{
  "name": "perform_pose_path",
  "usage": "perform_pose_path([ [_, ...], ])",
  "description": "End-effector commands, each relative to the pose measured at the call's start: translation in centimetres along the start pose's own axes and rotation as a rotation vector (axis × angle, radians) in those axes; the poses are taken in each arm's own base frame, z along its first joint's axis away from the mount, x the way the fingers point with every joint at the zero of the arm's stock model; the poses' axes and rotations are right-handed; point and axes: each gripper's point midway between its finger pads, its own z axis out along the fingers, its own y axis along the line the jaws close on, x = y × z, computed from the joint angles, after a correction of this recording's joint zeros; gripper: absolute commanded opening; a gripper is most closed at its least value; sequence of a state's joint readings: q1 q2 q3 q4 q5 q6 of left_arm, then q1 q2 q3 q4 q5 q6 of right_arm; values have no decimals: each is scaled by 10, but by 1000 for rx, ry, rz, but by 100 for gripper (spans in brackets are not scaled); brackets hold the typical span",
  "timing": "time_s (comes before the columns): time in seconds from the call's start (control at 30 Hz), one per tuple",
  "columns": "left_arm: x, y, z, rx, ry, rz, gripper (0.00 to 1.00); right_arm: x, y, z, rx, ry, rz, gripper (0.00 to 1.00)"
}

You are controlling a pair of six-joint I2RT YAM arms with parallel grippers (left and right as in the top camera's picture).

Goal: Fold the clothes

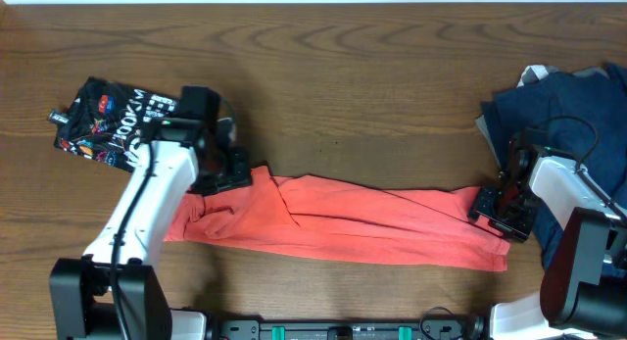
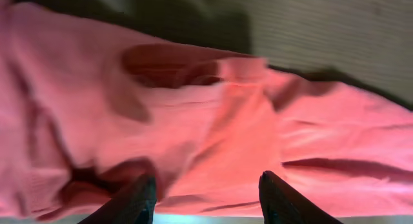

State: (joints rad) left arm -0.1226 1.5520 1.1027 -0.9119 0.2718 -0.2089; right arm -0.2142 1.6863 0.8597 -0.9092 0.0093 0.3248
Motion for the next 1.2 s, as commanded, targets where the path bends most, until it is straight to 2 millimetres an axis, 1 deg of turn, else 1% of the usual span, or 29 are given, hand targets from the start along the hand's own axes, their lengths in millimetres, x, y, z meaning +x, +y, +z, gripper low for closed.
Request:
perform_pose_path([
  [0.0, 3, -7, 6, 5, 8, 32, 53, 9, -4, 26, 16, 57, 23, 65],
  [0.2, -2, -17, 28, 11, 11, 33, 53, 9, -4, 26, 17, 56, 23, 65],
  [0.33, -7, -33, 45, 21, 4, 88, 53, 9, -4, 26, 16, 54, 23, 65],
  [0.43, -13, -41, 60, 27, -3, 116, 51, 9, -4, 26, 16, 54, 23, 65],
  [0.5, -16, -40, 69, 14, -3, 98, 49, 9, -4, 26, 19, 53, 22, 65],
  [0.63, -22, -24, 82, -73, -12, 52, 49, 9, -4, 26, 19, 53, 11, 65],
  [0.7, -23, -21, 83, -88, -18, 52, 48, 9, -4, 26, 18, 54, 4, 66],
  [0.83, -26, -22, 79, -83, -29, 54, 49, 9, -4, 26, 18, 54, 4, 66],
  [0.93, -30, -26, 72, -74, -54, 58, 48, 9, -4, 26, 18, 53, 4, 66],
  [1.03, -36, -24, 65, -96, -87, 61, 48, 9, -4, 26, 18, 54, 4, 66],
  [1.17, -32, -20, 67, -111, -68, 50, 48, 9, -4, 26, 18, 54, 4, 66],
])
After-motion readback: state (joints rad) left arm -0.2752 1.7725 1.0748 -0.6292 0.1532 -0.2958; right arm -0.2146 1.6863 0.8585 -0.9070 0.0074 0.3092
